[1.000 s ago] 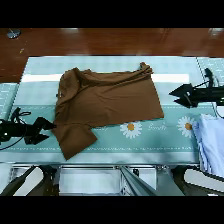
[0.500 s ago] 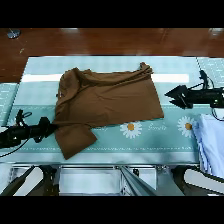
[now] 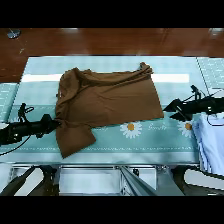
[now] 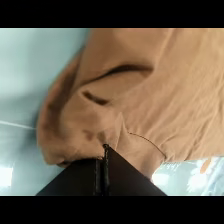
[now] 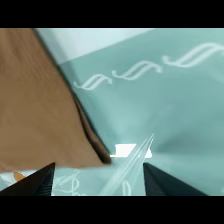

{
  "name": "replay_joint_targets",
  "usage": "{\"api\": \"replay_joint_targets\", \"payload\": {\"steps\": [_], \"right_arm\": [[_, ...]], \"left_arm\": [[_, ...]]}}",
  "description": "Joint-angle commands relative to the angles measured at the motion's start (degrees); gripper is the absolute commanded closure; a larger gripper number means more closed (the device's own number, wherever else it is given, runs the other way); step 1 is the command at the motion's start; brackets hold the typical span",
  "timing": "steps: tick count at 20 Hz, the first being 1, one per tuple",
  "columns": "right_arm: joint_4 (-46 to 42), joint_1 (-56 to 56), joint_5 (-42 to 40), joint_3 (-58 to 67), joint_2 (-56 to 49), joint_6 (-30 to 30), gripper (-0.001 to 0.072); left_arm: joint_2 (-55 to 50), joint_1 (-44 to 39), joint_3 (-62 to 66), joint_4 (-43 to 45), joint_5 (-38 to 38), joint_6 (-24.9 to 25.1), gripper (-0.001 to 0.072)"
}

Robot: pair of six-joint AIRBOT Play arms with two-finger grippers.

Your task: Fold the shirts.

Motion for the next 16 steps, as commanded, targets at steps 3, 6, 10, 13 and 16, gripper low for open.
{"api": "replay_joint_targets", "payload": {"steps": [3, 6, 10, 13, 16], "right_arm": [[4.8, 8.2, -2.1, 3.7, -5.4, 0.5, 0.0086], [4.9, 12.6, -1.2, 7.3, -7.2, 0.5, 0.0585], [3.2, 13.2, 6.1, 23.5, -6.8, 0.4, 0.0694], [-1.0, 13.2, 9.8, 48.9, -4.6, 3.5, 0.0694], [-6.0, 13.2, 11.2, 73.9, -2.2, 5.3, 0.0694]], "left_arm": [[0.0, -1.9, 0.1, -0.9, 1.3, 0.5, 0.069], [0.0, -1.9, 1.9, -3.1, 0.7, 0.5, 0.069], [0.1, -1.9, 16.1, -4.7, -2.5, 0.4, 0.069], [0.3, -2.0, 35.3, -12.6, -4.3, 0.4, 0.0691], [0.9, -1.9, 56.9, -14.2, -5.6, 0.4, 0.069]]}}
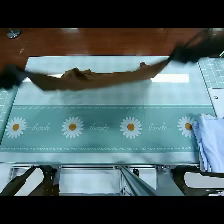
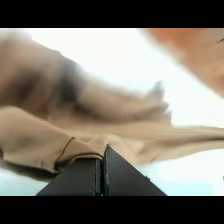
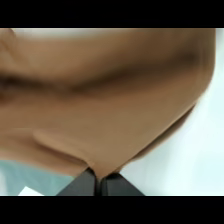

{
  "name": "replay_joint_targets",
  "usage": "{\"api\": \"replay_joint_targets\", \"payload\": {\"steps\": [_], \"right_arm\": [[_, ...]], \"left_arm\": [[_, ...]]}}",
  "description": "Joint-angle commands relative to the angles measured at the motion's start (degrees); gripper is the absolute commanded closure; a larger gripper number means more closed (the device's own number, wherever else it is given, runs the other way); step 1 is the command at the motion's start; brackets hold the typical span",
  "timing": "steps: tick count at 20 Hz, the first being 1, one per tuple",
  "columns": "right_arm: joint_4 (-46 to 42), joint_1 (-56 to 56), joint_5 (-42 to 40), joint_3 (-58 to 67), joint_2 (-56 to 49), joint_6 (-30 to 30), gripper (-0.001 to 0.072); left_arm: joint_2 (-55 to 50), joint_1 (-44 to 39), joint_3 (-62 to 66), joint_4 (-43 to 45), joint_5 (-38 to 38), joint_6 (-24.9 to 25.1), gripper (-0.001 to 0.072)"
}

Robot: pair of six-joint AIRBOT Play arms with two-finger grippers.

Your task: Fold the shirts.

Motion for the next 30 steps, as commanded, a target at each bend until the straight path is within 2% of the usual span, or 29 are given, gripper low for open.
{"api": "replay_joint_targets", "payload": {"steps": [1, 3, 5, 8, 10, 15, 19, 22, 24, 27, 30], "right_arm": [[-5.9, 0.2, 2.0, 25.1, 4.6, 2.2, 0.0694], [-8.6, 0.2, 0.5, 24.5, 12.9, 1.9, 0.0694], [-10.1, 0.2, 0.3, 20.4, 22.1, -0.4, 0.0694], [-16.1, 0.2, 0.4, 14.5, 34.2, -1.0, 0.0694], [-21.2, 0.2, 2.1, 13.7, 39.7, 1.2, 0.0693], [-26.1, 0.2, 7.6, 13.7, 47.0, 3.5, 0.0693], [-24.9, 0.2, 10.3, 11.6, 46.7, 4.2, 0.0693], [-20.4, 0.2, 10.8, 2.0, 45.0, 3.9, 0.0693], [-16.4, 0.2, 10.0, -6.1, 42.3, 1.9, 0.0693], [-15.9, 0.2, 2.9, -17.2, 34.9, -0.7, 0.0693], [-17.1, 0.2, -4.8, -19.4, 22.3, -0.6, 0.0693]], "left_arm": [[1.0, 0.1, 23.5, -2.4, -2.0, -0.3, 0.0691], [2.9, 0.1, 34.4, 2.9, -5.2, -4.7, 0.0691], [6.0, 0.1, 42.1, 8.4, -10.2, -6.1, 0.0692], [12.9, 0.1, 46.7, 22.9, -11.3, -10.8, 0.0692], [17.9, -0.8, 46.8, 30.8, -11.5, -13.2, 0.0692], [24.9, -15.2, 46.8, 45.9, -13.5, -17.2, 0.0691], [23.9, -19.6, 43.9, 53.2, -15.5, -18.1, 0.0692], [20.5, -19.6, 36.0, 52.7, -14.4, -18.3, 0.0691], [16.7, -19.6, 29.6, 50.0, -11.1, -18.2, 0.0691], [7.5, -19.6, 23.2, 48.3, -5.3, -17.8, 0.0691], [-5.0, -19.6, 22.9, 48.2, -0.3, -17.4, 0.0691]]}}
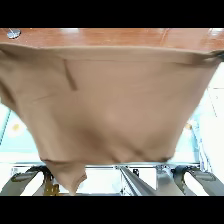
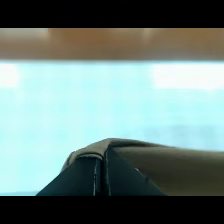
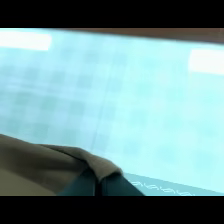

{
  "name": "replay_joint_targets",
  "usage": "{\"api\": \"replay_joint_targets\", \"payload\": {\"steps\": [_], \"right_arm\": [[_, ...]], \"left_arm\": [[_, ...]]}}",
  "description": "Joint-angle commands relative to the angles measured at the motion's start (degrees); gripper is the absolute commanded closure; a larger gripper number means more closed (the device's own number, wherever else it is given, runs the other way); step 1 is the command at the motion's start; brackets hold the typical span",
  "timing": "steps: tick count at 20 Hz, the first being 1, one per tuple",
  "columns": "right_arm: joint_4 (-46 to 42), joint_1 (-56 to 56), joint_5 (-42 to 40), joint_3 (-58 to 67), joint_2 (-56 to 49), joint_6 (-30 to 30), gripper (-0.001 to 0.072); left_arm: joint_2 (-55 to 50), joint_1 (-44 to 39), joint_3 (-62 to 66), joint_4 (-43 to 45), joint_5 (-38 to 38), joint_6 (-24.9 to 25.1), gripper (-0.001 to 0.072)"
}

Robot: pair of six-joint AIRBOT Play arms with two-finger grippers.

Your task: Fold the shirts.

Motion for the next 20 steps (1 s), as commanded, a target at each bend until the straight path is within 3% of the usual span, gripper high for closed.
{"api": "replay_joint_targets", "payload": {"steps": [1, 4, 7, 11, 15, 17, 20], "right_arm": [[1.7, 0.0, -10.5, -4.3, -14.2, -0.9, 0.0693], [4.2, 0.0, -17.6, 1.1, -29.5, 0.8, 0.0693], [6.3, 0.0, -18.6, 12.8, -44.2, 3.8, 0.0693], [11.7, 0.0, -18.4, 25.7, -57.6, 7.0, 0.0693], [14.7, -0.4, -12.1, 27.4, -60.0, 4.4, 0.0693], [14.7, -1.5, -3.8, 27.4, -59.2, 2.4, 0.0693], [11.0, -2.0, 5.8, 25.5, -59.8, 0.3, 0.0693]], "left_arm": [[-13.2, -0.1, -2.3, -0.6, 8.3, 0.0, 0.0691], [-24.2, -0.1, -0.8, -0.6, 15.9, -3.4, 0.0691], [-33.5, -0.3, 2.8, -0.8, 19.9, -8.7, 0.069], [-41.0, -1.1, 3.8, -5.6, 22.2, -10.0, 0.069], [-42.9, -0.8, 3.9, -7.6, 16.7, -8.8, 0.069], [-41.8, 0.4, 4.1, -7.6, 8.8, -4.0, 0.069], [-43.0, 1.0, 2.0, -7.4, -0.9, -2.5, 0.0689]]}}
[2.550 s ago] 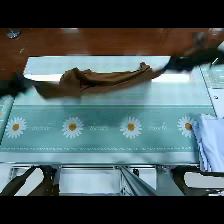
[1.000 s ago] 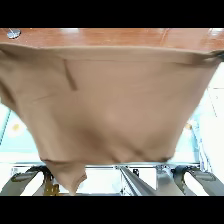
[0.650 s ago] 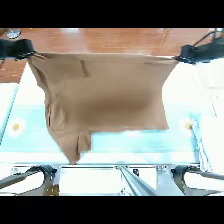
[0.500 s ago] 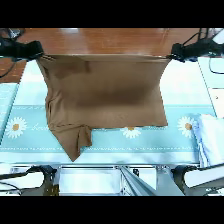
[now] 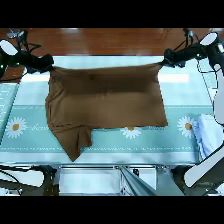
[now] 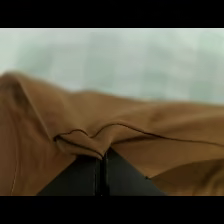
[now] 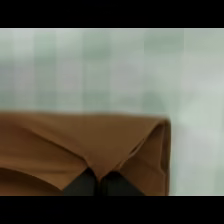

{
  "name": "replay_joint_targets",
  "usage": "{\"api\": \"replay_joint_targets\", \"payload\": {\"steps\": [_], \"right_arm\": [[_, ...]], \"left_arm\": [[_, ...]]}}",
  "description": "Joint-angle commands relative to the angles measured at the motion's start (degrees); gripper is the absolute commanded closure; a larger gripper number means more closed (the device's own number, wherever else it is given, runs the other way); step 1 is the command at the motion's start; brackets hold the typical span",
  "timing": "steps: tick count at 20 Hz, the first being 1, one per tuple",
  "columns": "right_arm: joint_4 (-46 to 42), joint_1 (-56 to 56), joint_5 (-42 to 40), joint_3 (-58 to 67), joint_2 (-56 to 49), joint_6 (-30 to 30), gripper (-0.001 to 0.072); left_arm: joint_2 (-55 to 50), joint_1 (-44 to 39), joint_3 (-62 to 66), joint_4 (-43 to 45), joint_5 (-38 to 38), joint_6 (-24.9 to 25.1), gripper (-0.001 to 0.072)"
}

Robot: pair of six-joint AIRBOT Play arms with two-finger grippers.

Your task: Fold the shirts.

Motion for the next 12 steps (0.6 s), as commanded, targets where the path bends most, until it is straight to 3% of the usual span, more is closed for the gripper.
{"api": "replay_joint_targets", "payload": {"steps": [1, 5, 6, 7, 8, 10, 12], "right_arm": [[-3.5, -0.1, 10.0, -2.4, -1.1, -2.1, 0.0693], [-5.6, 0.5, 9.4, -8.0, -1.6, 0.0, 0.0675], [-5.7, 0.6, 9.5, -8.1, -1.6, 0.8, 0.0375], [-5.5, 0.5, 10.1, -7.5, -1.4, 0.7, 0.0091], [-5.5, -0.1, 11.4, -6.7, -0.9, 0.9, 0.0091], [-7.2, -2.4, 15.4, -6.8, 1.5, 0.9, 0.0091], [-9.8, -5.6, 18.3, -11.4, 5.8, 0.7, 0.0091]], "left_arm": [[-1.8, 0.4, -3.0, -0.4, -10.6, 3.7, 0.069], [-4.2, 0.9, -6.3, -0.4, -12.7, 3.7, 0.0686], [-4.5, 1.0, -6.2, -0.4, -13.5, 3.7, 0.0543], [-4.5, 1.2, -5.7, 0.4, -15.1, 3.7, 0.0057], [-4.4, 1.5, -5.1, 1.7, -17.6, 3.1, 0.0004], [-3.2, 2.7, -5.2, 4.5, -23.1, 3.2, 0.0004], [1.5, 4.7, -10.1, 5.6, -23.9, 4.2, 0.0004]]}}
